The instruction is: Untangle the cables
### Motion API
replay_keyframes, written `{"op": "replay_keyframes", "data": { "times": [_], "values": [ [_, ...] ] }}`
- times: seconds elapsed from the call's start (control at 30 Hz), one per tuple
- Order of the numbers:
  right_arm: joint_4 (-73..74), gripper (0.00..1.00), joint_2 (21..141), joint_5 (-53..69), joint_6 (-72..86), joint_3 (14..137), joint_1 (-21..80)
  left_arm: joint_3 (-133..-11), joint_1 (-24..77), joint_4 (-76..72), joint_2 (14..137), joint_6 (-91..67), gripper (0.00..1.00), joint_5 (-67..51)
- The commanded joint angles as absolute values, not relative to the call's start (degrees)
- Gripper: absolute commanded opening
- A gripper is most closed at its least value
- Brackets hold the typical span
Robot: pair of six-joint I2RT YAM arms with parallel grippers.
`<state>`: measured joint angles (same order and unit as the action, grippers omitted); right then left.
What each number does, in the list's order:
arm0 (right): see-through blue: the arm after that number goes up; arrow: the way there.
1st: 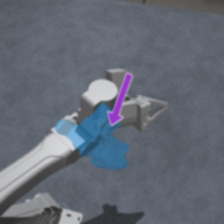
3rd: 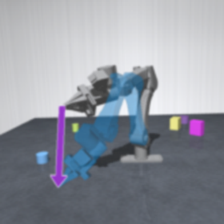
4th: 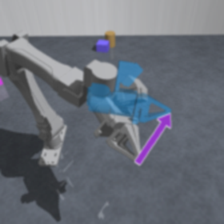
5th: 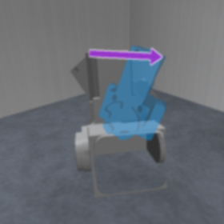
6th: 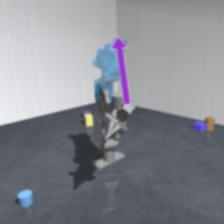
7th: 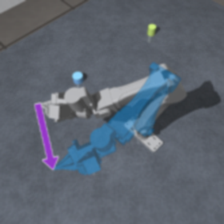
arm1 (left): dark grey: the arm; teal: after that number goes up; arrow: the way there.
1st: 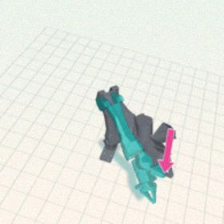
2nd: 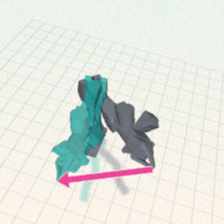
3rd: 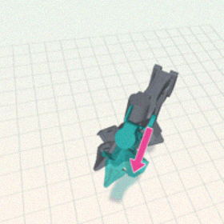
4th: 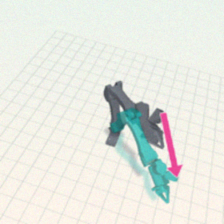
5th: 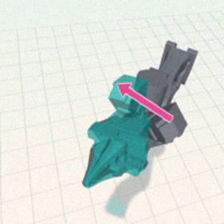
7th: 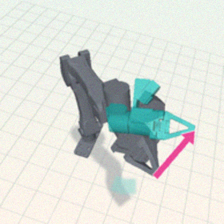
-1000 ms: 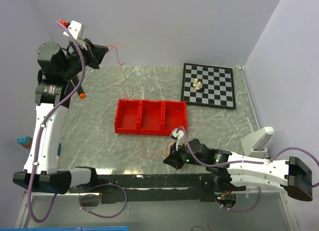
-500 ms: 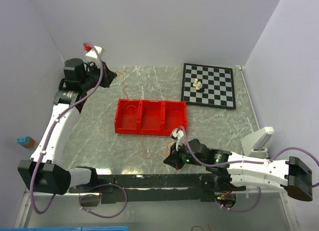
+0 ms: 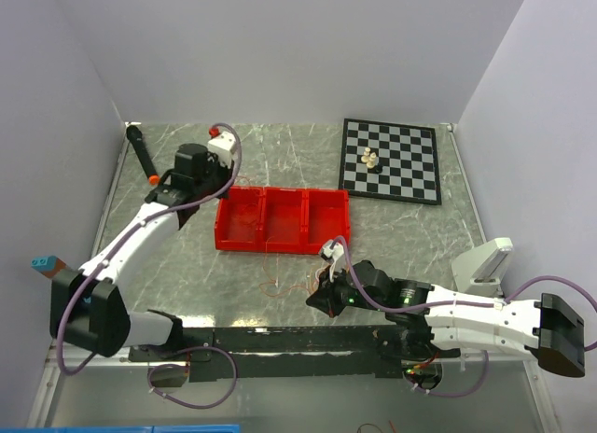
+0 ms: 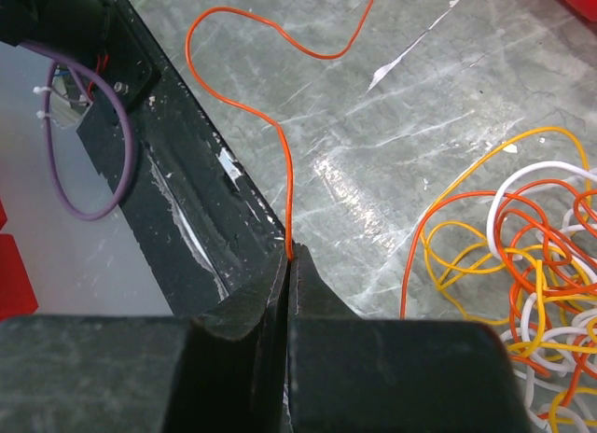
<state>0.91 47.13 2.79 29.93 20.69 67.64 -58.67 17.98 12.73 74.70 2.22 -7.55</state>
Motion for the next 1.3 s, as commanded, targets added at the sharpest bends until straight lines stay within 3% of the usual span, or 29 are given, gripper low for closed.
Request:
{"op": "replay_keyframes", "data": {
  "times": [0.0, 0.47, 0.57, 0.7, 0.87, 1.27],
  "values": [
    [-0.18, 0.0, 47.55, 1.76, 29.79, 23.91, 67.85, -58.54, 20.21, 10.45, 77.25, 5.62, 0.01, 4.39],
    [0.79, 0.0, 47.55, 0.62, 30.76, 23.12, 67.76, -52.74, 29.09, 9.58, 85.25, 4.75, 0.01, 13.62],
    [1.58, 0.0, 47.29, 0.44, 30.85, 23.2, 67.76, -53.43, 27.78, 9.4, 86.13, 2.74, 0.01, 17.04],
    [1.5, 0.0, 46.5, 0.35, 31.11, 22.68, 67.76, -53.35, 19.44, 8.53, 80.0, -2.19, 0.01, 10.03],
    [0.62, 0.0, 48.07, 0.97, 31.11, 22.85, 67.5, -53.17, 18.11, 9.66, 75.24, -0.71, 0.01, 8.53],
    [0.79, 0.0, 48.87, 0.44, 31.55, 23.47, 67.24, -54.31, 27.5, 11.6, 83.05, 7.73, 0.01, 14.93]
  ]
}}
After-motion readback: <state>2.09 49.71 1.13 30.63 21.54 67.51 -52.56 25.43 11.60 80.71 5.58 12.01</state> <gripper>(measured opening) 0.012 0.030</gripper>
